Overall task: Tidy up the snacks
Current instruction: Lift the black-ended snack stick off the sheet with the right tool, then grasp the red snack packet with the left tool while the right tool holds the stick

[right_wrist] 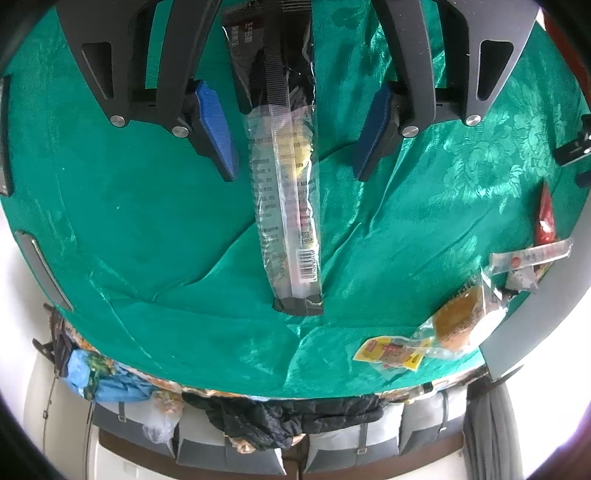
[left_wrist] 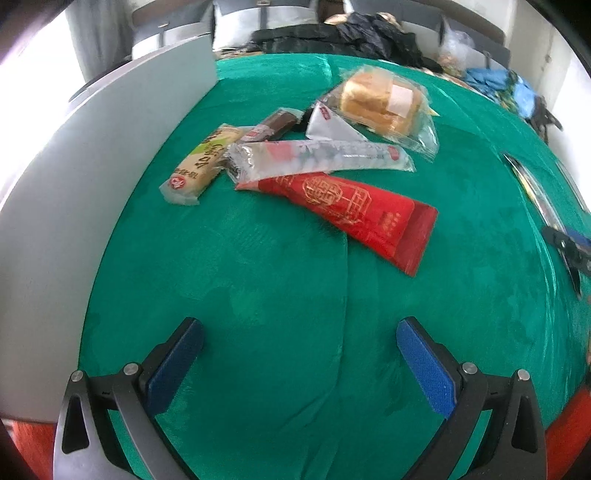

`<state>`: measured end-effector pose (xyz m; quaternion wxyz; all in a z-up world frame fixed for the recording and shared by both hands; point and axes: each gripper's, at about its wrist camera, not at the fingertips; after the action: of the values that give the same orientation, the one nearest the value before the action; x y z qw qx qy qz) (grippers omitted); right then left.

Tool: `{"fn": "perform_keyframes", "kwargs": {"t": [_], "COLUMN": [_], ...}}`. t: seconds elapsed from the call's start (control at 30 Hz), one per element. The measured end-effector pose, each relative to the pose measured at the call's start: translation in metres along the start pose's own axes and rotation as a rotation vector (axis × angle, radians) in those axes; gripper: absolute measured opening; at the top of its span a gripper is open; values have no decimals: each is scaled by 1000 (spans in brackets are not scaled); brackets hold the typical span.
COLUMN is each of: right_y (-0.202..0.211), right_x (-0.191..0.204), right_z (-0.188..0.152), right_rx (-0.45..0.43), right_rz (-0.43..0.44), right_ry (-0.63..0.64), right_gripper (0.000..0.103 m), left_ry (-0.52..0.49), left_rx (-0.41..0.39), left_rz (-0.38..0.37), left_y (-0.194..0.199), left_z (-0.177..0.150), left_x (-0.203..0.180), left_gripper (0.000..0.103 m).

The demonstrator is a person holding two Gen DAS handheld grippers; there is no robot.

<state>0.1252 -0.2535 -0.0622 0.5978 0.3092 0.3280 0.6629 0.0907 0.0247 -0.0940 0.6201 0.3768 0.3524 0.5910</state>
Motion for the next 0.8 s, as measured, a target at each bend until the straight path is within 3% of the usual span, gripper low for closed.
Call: {"fn": "perform_keyframes", "kwargs": {"t": [0.17, 0.3, 0.43, 0.5, 0.6, 0.7, 0.8], "right_y": [0, 0, 0, 0, 0, 1, 1], "right_x": [2, 2, 2, 2, 2, 2, 1], "right_z": [1, 1, 1, 1, 1, 0, 0], "right_rx": [0, 0, -1, -1, 1, 3, 6], "right_rz": [-2, -3, -4, -3, -1, 6, 13], "right_ry": [1, 1, 3, 2, 2, 3, 4], "right_gripper": [69, 69, 71, 71, 72, 72, 72], "left_ry": [15, 123, 221, 265, 266, 226, 205], "left_rx": [78, 35, 37, 39, 50, 66, 61], "left_rz": [6, -153, -210, -182, -59, 55, 100], "left_y": [3, 17, 11, 0, -21, -32, -33], "left_z": [2, 14, 47, 65, 87, 87, 75], "left_x": [7, 12, 6, 1, -15, -18, -8], "left_gripper": [103, 102, 102, 102, 102, 102, 102]}}
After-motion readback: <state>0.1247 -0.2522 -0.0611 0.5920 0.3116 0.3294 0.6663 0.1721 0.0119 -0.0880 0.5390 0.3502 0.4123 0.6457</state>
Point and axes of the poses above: each gripper's, at about its wrist camera, not at the fingertips, and y roughly against the way its jaws point, x to its left, z to its top, and after that the axes turned 1 degree about z, right-handed
